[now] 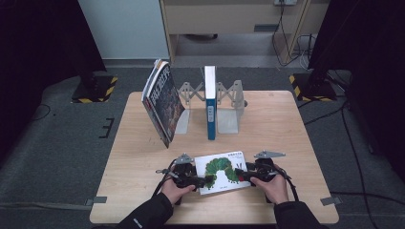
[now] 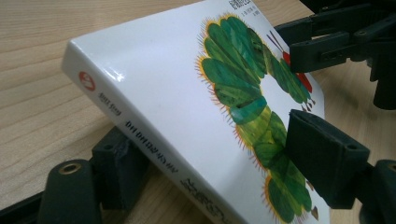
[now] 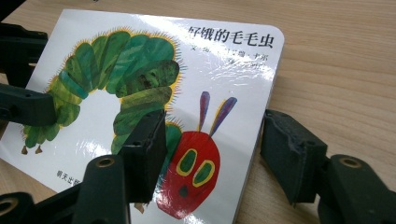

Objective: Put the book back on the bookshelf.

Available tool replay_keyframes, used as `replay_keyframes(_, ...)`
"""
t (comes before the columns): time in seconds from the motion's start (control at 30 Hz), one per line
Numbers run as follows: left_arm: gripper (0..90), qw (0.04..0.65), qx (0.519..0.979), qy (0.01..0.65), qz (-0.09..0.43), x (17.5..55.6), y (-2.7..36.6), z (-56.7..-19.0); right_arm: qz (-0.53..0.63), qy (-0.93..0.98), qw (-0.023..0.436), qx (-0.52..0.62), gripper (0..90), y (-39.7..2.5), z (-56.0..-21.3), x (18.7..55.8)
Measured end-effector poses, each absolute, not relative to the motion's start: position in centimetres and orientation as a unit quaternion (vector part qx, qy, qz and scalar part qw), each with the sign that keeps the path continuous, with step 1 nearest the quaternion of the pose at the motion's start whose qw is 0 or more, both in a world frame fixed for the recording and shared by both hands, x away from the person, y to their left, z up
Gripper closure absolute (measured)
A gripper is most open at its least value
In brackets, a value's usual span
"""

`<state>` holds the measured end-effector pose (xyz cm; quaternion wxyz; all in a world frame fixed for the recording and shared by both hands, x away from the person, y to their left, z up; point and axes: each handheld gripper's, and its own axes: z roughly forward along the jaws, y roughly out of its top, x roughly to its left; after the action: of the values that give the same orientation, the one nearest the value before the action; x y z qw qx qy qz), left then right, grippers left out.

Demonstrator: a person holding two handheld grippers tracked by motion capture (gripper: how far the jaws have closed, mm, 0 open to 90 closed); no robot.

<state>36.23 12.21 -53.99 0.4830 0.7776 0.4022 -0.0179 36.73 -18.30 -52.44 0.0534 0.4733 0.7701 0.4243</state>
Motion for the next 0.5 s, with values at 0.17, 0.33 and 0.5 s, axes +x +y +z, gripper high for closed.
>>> replay_keyframes(0.17, 22.4, 0.484, 0.778, 0.4, -0.021, 36.17, 12.21, -54.0, 0.427, 0.772, 0.052, 0.468, 43.3, -18.14, -52.33, 36.68)
replay_keyframes(0.33, 24.3, 0.484, 0.775, 0.406, -0.021, 36.11, 12.27, -54.02, 0.43, 0.769, 0.05, 0.47, 46.1, -18.3, -52.22, 36.68)
replay_keyframes(0.5, 27.9, 0.488, 0.768, 0.414, -0.026, 36.17, 12.49, -54.1, 0.429, 0.771, 0.046, 0.468, 44.1, -18.41, -52.37, 36.76)
